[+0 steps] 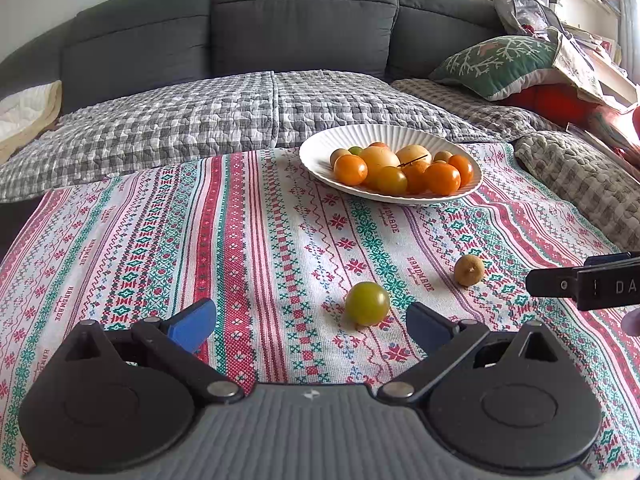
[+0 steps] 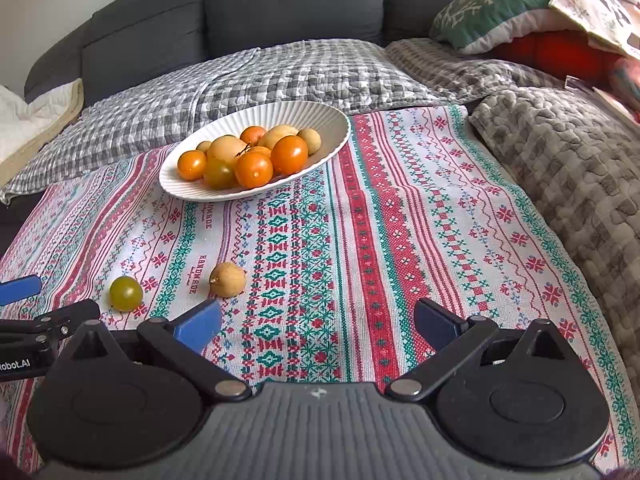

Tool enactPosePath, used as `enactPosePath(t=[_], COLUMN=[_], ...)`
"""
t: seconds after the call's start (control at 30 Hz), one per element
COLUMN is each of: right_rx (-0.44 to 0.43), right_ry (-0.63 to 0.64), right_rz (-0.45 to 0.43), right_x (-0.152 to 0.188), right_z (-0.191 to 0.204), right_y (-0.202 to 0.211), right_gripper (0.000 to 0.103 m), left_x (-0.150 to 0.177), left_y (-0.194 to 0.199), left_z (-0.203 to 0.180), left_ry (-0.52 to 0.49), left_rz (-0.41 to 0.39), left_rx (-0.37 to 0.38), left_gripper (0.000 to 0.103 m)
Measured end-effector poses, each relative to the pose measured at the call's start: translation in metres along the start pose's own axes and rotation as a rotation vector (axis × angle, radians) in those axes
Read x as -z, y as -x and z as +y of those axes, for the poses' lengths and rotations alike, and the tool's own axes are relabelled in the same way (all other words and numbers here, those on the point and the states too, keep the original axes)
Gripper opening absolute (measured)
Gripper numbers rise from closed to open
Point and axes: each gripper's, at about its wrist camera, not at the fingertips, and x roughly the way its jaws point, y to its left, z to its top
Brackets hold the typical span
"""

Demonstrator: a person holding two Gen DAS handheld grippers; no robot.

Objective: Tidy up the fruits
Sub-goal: 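Move both open tools back from the plate to the remaining fruits, then grasp a green cherry tomato with the left tool while the right grasps a brown fruit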

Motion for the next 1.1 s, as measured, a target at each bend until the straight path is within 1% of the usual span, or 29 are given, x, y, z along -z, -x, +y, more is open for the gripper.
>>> enactPosePath(t=[0.1,0.13,0.17,0.2,0.27,0.3,0.37,0.4,0.43,0.47,0.5,0.63,0.83,0.97,1.1], right_rx=[-0.01,-0.012,-0.014,-0.014,-0.014,-0.015,-0.017,-0.017,-0.018,-0.018,-0.02,-0.041,-0.066,-0.091,-0.088], right_ry=[0.052,0.067,0.078,0.085,0.088,0.085,0.075,0.069,0.064,0.061,0.059,0.066,0.109,0.129,0.165], right_rz=[0.008,0.007,0.007,0.008,0.009,0.007,0.005,0.003,0.001,0.001,0.0,-0.006,0.007,0.025,0.031], right_x=[0.002,0.003,0.004,0.004,0.004,0.004,0.004,0.004,0.004,0.003,0.003,0.002,-0.001,-0.005,-0.006], right_z=[0.006,0.008,0.009,0.01,0.01,0.009,0.008,0.007,0.007,0.006,0.006,0.011,0.028,0.041,0.051], right_y=[-0.004,-0.005,-0.006,-0.008,-0.01,-0.011,-0.011,-0.012,-0.013,-0.014,-0.014,-0.016,-0.025,-0.033,-0.039], right_gripper=[0.102,0.102,0.102,0.102,0.102,0.102,0.102,0.102,0.102,0.101,0.101,0.1,0.091,0.077,0.07], left_x=[0.002,0.001,0.001,0.0,-0.001,-0.001,-0.002,-0.002,-0.002,-0.002,-0.001,-0.001,0.002,0.001,0.0], left_y=[-0.006,-0.007,-0.01,-0.013,-0.019,-0.021,-0.025,-0.027,-0.029,-0.029,-0.03,-0.027,-0.019,-0.016,-0.015], left_z=[-0.009,-0.012,-0.015,-0.018,-0.022,-0.024,-0.027,-0.028,-0.029,-0.029,-0.03,-0.033,-0.03,-0.025,-0.02], left_ry=[-0.025,-0.034,-0.048,-0.06,-0.073,-0.078,-0.083,-0.086,-0.089,-0.092,-0.096,-0.118,-0.157,-0.147,-0.113], left_rz=[-0.022,-0.026,-0.028,-0.024,-0.016,-0.012,-0.003,0.0,0.004,0.005,0.007,0.003,0.011,0.025,0.042], left_rx=[0.0,0.0,0.001,0.005,0.015,0.02,0.025,0.024,0.023,0.021,0.02,-0.005,-0.016,-0.013,-0.005], left_gripper=[0.087,0.081,0.073,0.069,0.056,0.053,0.04,0.037,0.031,0.022,0.02,0.018,0.018,0.018,0.018])
